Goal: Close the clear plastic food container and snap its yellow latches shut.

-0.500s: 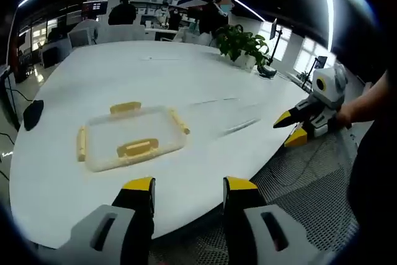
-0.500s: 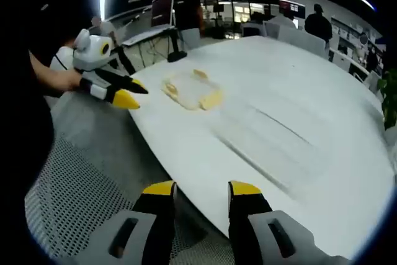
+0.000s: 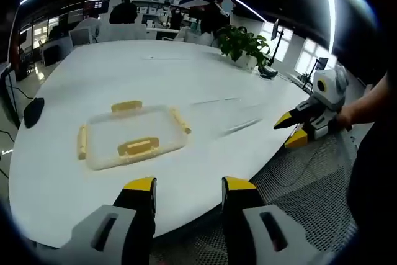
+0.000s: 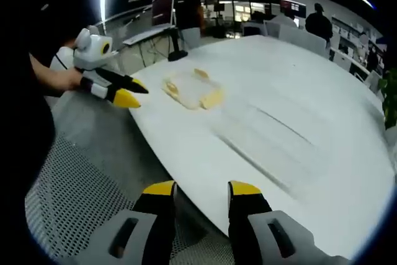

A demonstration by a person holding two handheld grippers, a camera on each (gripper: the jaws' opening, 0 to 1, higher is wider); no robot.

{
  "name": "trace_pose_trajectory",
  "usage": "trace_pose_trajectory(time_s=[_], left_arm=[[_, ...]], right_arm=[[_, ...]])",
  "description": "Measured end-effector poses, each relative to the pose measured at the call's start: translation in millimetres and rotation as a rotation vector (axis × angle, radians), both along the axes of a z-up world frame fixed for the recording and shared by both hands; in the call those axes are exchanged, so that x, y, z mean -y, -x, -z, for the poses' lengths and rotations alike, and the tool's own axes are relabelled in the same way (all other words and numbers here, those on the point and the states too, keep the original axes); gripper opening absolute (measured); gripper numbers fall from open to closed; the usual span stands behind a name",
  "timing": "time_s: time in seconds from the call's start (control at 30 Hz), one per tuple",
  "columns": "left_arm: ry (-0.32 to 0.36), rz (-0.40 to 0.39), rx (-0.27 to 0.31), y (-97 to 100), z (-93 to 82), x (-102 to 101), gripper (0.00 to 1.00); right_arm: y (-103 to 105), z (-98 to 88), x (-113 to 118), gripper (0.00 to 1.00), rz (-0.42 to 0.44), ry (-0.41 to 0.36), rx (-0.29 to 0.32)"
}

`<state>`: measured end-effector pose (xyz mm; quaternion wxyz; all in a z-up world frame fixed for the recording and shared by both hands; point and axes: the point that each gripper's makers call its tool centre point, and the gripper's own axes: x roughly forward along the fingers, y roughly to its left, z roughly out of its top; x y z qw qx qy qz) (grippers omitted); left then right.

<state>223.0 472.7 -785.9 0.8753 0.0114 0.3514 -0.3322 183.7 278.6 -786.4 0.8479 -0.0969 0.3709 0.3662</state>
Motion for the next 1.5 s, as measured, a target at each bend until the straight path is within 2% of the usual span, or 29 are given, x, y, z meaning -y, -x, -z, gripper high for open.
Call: trace_pose_trajectory(time_s=[0.27,0.47,0.63,0.7,0.87,1.1,1.2,1.33,1.5], left_arm=[[0.004,0.006,0.001,-0.3,-0.3,1.8,0.4],[0.015,-0.025,-0.007,-1.4,0.3,-1.4,0.4],[0.019,-0.006,-0.007,0.6,0.2,1.7,0.4],[0.031,-0.011,-0.014,-0.2,0.1,2.2,0.4],[0.048,0.018,-0.015,2.0,-1.7,7.9,0.43],[0.101,-0.004,-0.022,0.0,-7.1,9.1,0.46],[0.079,0.029,-0.031,3.1,-3.9,11.2,0.46],[0.124,0.012,-0.053,1.3,-6.4,11.3,0.49],[0.117,0.028,-0.052,2.8,-6.5,12.6,0.5]], right_arm=[[-1.0,-3.0,-2.0,0.31,-0.002,-0.019,0.013],[-0.1,-1.8,-2.5,0.31,-0.006,-0.021,0.004],[-0.3,-0.5,-1.9,0.31,-0.005,-0.02,-0.003],[-0.4,2.4,0.7,0.31,0.001,-0.001,-0.011],[-3.4,-3.0,0.9,0.32,0.011,-0.025,-0.001],[-2.1,-2.2,-0.9,0.32,0.011,-0.034,-0.018],[-2.8,-6.1,-2.6,0.32,0.009,-0.047,-0.012],[-7.8,-17.4,-4.9,0.33,0.011,-0.077,0.033],[-6.7,-19.4,-10.3,0.34,-0.007,-0.085,0.027]])
